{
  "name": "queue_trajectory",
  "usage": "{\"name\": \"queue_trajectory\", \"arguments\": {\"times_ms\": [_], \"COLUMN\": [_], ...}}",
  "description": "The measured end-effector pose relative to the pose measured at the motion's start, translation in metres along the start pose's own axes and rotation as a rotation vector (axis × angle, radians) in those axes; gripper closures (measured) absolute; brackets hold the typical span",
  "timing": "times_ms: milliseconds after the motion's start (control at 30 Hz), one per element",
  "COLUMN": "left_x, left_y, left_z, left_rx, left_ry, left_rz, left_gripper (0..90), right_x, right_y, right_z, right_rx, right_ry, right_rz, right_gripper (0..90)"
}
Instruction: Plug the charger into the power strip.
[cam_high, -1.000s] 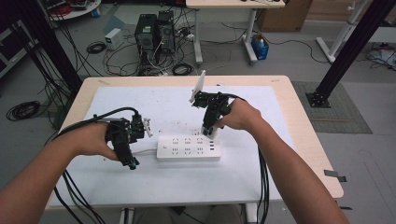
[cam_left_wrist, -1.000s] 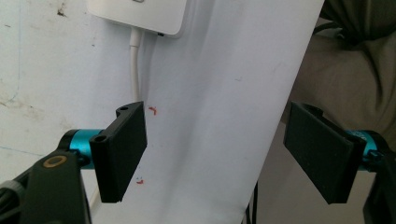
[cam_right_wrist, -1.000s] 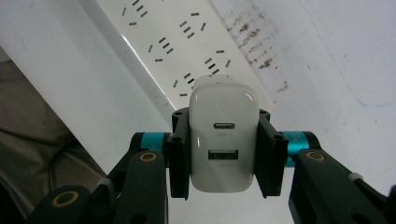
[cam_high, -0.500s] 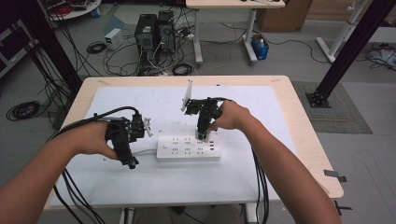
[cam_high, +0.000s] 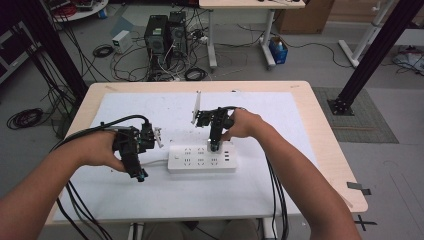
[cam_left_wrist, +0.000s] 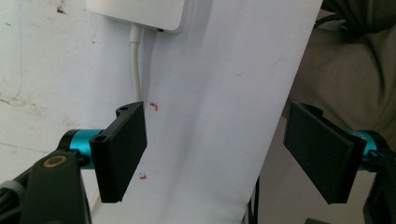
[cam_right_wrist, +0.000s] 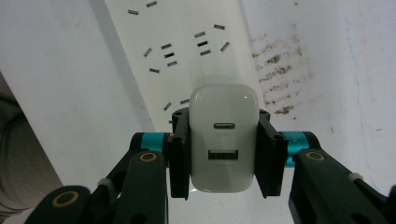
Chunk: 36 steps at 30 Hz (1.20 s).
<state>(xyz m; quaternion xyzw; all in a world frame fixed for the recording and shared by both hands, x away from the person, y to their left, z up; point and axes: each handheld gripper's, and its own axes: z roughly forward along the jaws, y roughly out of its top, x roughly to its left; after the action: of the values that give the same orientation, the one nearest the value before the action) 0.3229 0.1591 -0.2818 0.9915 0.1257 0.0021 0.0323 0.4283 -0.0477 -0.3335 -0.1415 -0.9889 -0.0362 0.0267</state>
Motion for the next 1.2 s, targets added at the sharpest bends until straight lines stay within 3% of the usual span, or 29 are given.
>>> {"name": "queue_trajectory", "arguments": {"times_ms": [267, 500, 1200], "left_x": [-0.001, -0.004, -0.002], "left_y": [0.001, 0.001, -0.001], "left_z": [0.0, -0.001, 0.002], "left_rx": [0.007, 0.007, 0.01], "left_ry": [0.0, 0.005, -0.001], "left_rz": [0.005, 0.01, 0.009], "left_gripper": [21.7, 21.7, 21.6], "right_x": [-0.001, -0.002, -0.002], "right_y": [0.005, 0.008, 0.007], "right_z": [0.001, 0.002, 0.009], "right_rx": [-0.013, 0.019, 0.017], "right_ry": [0.016, -0.001, -0.003], "right_rz": [-0.051, -0.11, -0.179], "right_gripper": [62.4, 62.4, 62.4]}}
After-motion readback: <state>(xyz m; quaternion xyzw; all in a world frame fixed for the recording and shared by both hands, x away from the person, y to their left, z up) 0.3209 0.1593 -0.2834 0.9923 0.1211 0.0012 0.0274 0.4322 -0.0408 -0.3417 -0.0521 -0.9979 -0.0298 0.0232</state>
